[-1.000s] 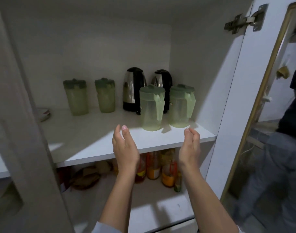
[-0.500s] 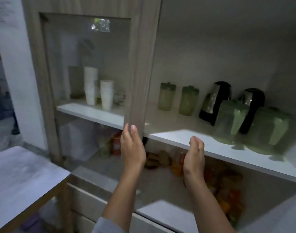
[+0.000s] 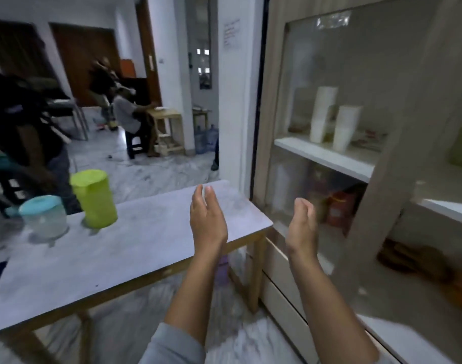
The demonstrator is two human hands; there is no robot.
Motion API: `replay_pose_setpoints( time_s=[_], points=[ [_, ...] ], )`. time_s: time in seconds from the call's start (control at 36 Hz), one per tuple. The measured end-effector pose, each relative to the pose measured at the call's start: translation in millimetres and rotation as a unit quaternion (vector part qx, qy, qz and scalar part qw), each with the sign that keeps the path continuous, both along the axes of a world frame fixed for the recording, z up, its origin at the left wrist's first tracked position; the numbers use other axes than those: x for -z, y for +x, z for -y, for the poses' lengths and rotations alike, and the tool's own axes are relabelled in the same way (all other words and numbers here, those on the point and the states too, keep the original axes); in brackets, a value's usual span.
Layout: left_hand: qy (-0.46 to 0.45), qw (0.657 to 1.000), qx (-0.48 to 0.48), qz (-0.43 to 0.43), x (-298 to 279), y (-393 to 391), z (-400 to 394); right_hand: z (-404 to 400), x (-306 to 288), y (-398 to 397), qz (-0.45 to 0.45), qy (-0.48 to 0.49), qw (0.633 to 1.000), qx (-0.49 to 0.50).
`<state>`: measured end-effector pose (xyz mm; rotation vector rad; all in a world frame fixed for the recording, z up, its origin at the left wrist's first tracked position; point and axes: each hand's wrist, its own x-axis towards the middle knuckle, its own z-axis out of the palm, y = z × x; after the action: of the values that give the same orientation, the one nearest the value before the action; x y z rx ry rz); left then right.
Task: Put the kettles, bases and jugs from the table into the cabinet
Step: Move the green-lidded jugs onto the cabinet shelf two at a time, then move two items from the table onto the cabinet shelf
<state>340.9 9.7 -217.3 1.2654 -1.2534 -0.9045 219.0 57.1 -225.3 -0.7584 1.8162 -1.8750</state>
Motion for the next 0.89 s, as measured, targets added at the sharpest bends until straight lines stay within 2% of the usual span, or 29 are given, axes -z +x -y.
replay_pose_setpoints(
  time_s=[0.39, 0.53, 0.69, 0.89],
  points=[
    [-0.011, 0.982, -0.187, -0.036, -2.0, 221.9, 94.0, 141.8, -6.6, 202.8, -0.006, 0.019, 0.978, -0.209],
    [0.015, 0.967, -0.251, -0.050, 4.4, 305.8, 130.6, 192.3, 4.3, 282.7, -0.001, 0.042, 0.961, -0.272],
    [0.068, 0.956, -0.277, -0.064, 27.3, 372.6, 168.1, 240.0, 27.3, 346.6, 0.013, 0.080, 0.948, -0.308],
    [0.138, 0.945, -0.285, -0.081, 63.4, 415.1, 211.8, 295.4, 54.1, 386.2, 0.018, 0.126, 0.934, -0.334]
  ],
)
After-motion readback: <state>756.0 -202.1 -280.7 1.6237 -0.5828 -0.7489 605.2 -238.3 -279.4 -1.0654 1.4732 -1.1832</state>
